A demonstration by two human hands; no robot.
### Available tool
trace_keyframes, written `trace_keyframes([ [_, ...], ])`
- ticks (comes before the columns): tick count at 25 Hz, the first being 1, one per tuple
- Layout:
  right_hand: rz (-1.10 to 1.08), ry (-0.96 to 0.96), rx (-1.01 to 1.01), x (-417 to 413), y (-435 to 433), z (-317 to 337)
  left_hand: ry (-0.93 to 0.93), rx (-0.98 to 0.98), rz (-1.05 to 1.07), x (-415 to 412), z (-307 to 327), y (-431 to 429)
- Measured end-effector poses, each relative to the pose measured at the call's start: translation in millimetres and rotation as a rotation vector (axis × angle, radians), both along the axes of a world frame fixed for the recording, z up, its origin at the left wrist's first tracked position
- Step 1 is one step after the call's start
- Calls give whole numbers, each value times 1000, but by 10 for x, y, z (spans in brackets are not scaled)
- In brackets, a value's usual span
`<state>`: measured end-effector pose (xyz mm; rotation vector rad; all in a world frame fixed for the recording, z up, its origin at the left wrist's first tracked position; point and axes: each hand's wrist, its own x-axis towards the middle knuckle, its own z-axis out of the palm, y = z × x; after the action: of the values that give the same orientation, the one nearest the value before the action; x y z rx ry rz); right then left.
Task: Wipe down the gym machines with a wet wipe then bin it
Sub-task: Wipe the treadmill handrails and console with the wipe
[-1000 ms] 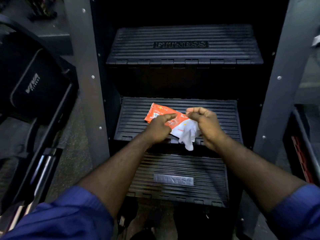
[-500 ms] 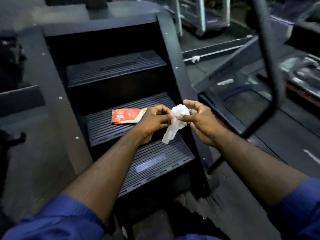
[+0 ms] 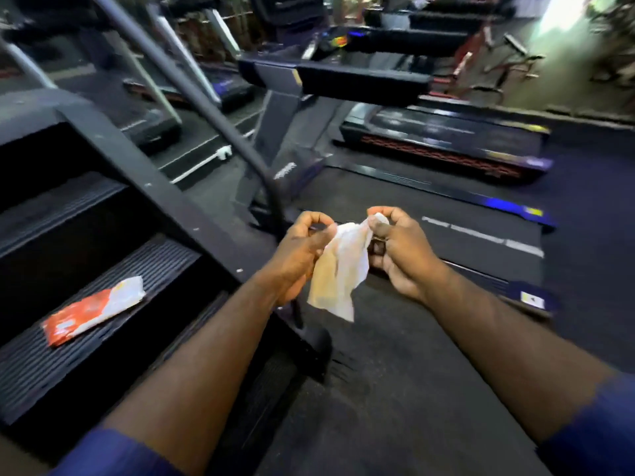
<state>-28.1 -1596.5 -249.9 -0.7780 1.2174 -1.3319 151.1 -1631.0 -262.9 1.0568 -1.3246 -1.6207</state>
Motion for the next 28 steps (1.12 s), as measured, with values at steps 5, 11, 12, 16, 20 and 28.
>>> trace_keyframes([
  [5, -179, 88, -11, -1824, 630, -112, -222, -112, -171, -2005, -24, 226],
  [11, -423, 58, 57, -4448, 1451, -365, -192, 54, -260, -4621, -223, 755],
  [12, -488, 22, 76, -4772, 1535, -435, -169, 87, -241, -4978, -261, 818],
  [16, -695, -117, 110, -5845, 1606, -738, -125, 178, -235, -6193, -468, 739],
  [20, -404, -41, 251, -6655, 1456, -1051, -154, 212, -382, -7157, -763, 496],
  [28, -642, 454, 256, -8952, 736, -1138, -332, 98, -523, -9601, -1200, -648],
])
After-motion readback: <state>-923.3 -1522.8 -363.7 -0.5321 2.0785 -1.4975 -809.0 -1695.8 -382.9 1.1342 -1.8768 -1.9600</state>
